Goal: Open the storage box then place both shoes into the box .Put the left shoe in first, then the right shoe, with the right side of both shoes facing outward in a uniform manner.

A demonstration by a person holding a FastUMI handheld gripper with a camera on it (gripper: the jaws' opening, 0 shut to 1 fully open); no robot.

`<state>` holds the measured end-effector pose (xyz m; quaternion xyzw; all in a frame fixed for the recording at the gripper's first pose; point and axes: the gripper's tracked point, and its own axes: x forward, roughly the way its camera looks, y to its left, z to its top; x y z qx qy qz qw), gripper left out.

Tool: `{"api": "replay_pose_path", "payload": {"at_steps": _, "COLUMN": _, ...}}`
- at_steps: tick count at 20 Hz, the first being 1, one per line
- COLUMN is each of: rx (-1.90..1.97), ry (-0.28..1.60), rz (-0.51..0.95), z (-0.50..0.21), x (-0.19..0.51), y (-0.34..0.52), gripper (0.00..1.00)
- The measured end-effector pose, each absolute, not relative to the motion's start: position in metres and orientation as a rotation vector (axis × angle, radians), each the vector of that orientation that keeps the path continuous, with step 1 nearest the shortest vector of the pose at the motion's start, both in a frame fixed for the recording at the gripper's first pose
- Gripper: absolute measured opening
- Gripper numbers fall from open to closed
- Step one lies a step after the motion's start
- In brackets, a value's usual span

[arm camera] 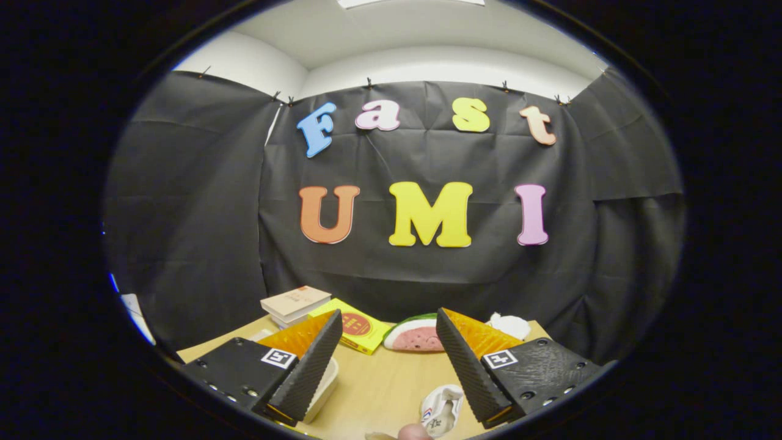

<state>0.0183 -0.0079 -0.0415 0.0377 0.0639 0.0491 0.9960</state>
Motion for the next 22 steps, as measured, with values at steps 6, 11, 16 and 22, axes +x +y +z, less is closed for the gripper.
{"api": "replay_pose_path", "payload": {"at_steps": 6, "rx": 0.108, "ry": 0.198, "rz": 0.171, "z": -0.07, "x": 0.02, "y": -0.005, "gripper": 0.95}}
{"api": "replay_pose_path", "payload": {"at_steps": 11, "rx": 0.192, "ry": 0.268, "rz": 0.244, "z": -0.1, "x": 0.024, "y": 0.016, "gripper": 0.95}}
{"api": "replay_pose_path", "payload": {"at_steps": 16, "rx": 0.219, "ry": 0.322, "rz": 0.33, "z": -0.133, "x": 0.03, "y": 0.051, "gripper": 0.95}}
{"api": "replay_pose_path", "payload": {"at_steps": 22, "rx": 0.264, "ry": 0.442, "rz": 0.384, "z": -0.179, "x": 0.027, "y": 0.101, "gripper": 0.95}}
